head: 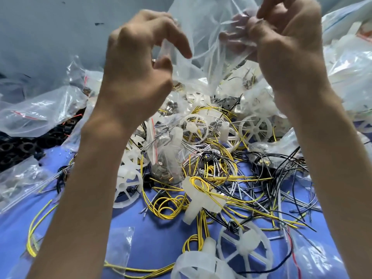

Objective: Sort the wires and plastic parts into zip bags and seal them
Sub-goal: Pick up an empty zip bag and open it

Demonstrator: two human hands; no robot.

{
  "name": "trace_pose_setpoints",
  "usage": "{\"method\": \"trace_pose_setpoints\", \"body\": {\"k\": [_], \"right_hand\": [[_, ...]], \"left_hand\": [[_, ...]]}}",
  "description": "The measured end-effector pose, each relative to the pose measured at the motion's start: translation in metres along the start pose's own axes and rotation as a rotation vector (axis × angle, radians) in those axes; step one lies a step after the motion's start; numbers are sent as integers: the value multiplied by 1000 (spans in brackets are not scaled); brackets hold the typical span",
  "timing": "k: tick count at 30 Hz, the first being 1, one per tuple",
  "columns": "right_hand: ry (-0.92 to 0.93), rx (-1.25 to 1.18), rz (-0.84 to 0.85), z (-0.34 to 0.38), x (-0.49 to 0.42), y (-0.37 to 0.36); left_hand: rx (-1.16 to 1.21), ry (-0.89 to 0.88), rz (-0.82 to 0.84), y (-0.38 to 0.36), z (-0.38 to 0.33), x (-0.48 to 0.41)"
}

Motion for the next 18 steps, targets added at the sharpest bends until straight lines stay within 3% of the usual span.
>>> {"method": "trace_pose_setpoints", "body": {"k": [3,7,13,18], "right_hand": [[-5,19,25,1,1,-1],[-18,155,228,1,5,-13],[-207,319,375,-17,14,-19],[-141,424,469,-12,17,-29]], "left_hand": [[-41,112,-3,-1,12,-3],[-105,189,95,-14,21,-2],[-197,133,-212,14,15,-6],[-157,142,-118,6,16,-6]]}}
Point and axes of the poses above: each hand's wrist, its own x-axis away from the middle knuckle, its own y-axis out of the back of the hand, z = x × y, the point moved 7 cm from there along -x, towards the middle knuckle, and after that the axes turned 9 degrees about y, right-handed, at the moved point
